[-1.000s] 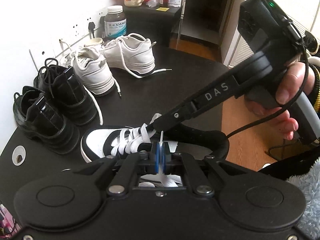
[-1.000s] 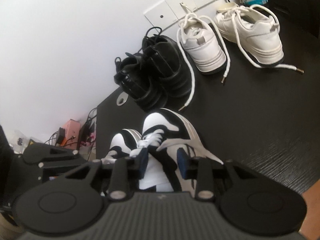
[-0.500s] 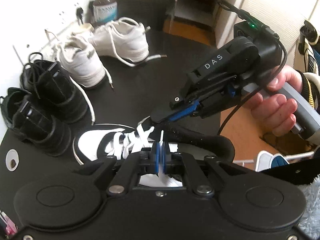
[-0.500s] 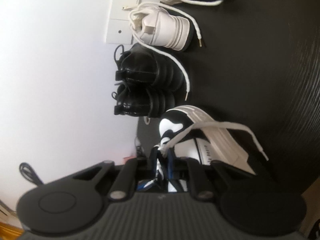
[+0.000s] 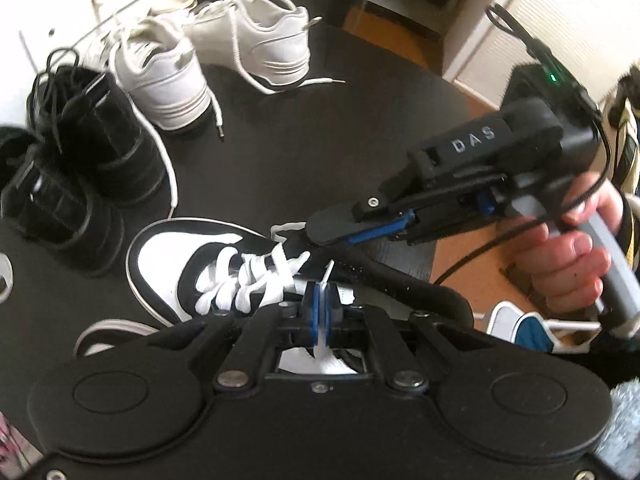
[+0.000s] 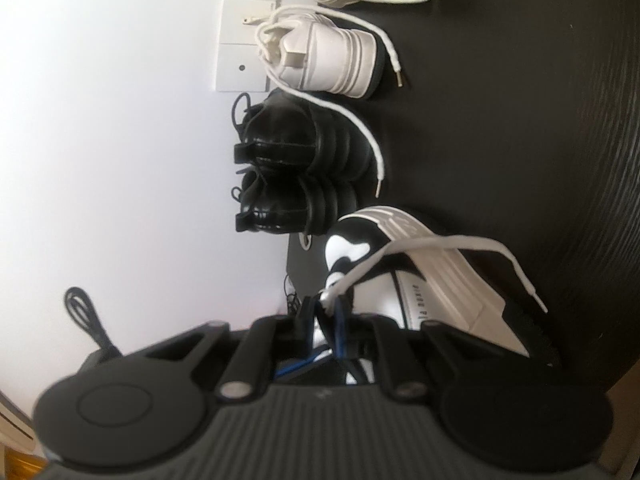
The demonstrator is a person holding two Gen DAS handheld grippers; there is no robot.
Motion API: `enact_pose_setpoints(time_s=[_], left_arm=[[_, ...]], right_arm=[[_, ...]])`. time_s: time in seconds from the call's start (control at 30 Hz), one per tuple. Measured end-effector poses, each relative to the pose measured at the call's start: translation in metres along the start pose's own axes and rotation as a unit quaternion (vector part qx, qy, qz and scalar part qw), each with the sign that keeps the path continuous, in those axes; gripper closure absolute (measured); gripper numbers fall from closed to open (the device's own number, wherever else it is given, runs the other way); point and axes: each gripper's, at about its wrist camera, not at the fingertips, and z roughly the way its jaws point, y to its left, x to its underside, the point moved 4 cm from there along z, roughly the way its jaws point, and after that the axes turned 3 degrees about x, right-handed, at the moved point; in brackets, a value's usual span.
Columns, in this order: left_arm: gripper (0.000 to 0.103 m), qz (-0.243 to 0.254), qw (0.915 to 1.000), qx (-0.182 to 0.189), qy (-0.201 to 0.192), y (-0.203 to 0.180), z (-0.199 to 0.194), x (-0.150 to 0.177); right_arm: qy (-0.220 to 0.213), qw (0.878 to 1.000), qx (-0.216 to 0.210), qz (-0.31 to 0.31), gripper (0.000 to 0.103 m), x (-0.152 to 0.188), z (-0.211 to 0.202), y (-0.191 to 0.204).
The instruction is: Lace up shoes with both hands
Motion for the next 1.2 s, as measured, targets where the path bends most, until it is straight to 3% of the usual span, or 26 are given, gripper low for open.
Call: enact_pose_setpoints(time_s=[0.63,1.2], left_arm=[[0.099,-0.069,0.9973,-0.003,-0.026,0.0073,-0.0052,0.0059],[0.100,-0.035,0.9992,-0.020,-0.005,0.0008,0.0008,-0.0012]], right_arm=[[0.008,1.000,-0.002,0.008,0.093,0.0003,0.0055,-0.0033],[0.004,1.000,0.009,-0.019,0.093,0.0001,0.0035,0.0026]])
